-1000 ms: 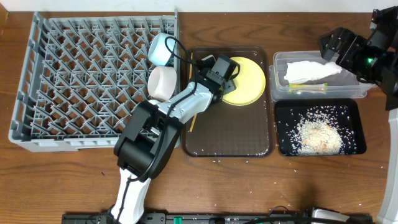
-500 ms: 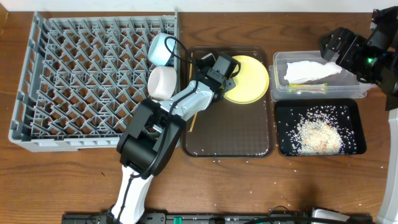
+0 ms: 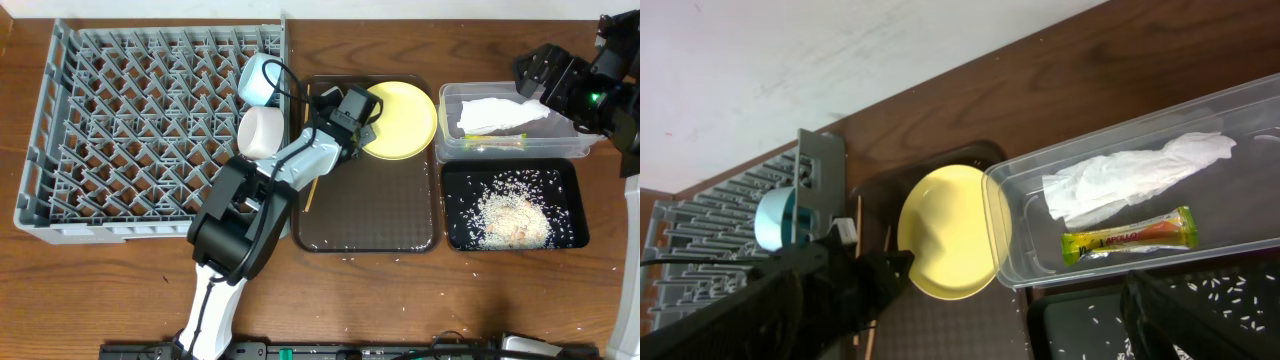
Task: Sort waste into correct bins and load items into the dishwasher
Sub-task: 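Grasp the yellow plate edge with the left gripper, tilting it up, then lift the yellow plate and stand it in the dish rack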
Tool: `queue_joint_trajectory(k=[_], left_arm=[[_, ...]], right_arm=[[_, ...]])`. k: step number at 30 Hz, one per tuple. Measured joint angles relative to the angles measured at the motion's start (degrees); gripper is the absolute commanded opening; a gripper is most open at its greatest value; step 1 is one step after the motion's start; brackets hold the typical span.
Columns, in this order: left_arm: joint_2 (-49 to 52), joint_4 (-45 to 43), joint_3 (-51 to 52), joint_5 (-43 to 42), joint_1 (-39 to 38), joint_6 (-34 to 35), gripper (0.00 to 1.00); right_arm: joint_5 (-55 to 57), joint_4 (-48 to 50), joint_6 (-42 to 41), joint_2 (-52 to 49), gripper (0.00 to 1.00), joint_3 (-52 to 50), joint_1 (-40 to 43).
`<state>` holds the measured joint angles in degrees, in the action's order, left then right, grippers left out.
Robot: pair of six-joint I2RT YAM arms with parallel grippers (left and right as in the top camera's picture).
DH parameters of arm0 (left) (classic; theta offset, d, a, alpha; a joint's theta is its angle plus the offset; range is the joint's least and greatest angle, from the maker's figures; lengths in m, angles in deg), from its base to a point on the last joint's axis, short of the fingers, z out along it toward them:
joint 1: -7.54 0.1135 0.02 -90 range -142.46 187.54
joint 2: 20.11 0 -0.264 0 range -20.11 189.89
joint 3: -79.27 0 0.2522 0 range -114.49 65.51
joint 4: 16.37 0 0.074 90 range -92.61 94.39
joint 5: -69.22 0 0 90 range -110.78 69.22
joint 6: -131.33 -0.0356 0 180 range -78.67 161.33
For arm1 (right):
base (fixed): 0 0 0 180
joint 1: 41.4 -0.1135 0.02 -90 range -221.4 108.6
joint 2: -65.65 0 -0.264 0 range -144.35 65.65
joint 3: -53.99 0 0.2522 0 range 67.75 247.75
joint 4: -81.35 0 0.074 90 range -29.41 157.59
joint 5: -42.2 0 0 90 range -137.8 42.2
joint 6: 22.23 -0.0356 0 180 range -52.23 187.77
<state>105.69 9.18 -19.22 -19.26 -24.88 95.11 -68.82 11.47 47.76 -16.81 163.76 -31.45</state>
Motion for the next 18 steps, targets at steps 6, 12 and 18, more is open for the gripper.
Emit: queue_joint_trajectory(k=[6,12,18], left_arm=[[-2.7,2.5,2.1,-1.1,1.1,-5.0,0.07],[-8.5,3.6,3.0,-1.2,1.6,-11.7,0.07],[-15.8,4.4,3.0,-1.2,1.6,-15.3,0.07]], right_arm=[[0.0,0.0,0.0,0.0,0.99,0.0,0.0],[0.0,0.0,0.0,0.0,0.99,0.0,0.0],[0.0,0.0,0.0,0.0,0.99,0.0,0.0]])
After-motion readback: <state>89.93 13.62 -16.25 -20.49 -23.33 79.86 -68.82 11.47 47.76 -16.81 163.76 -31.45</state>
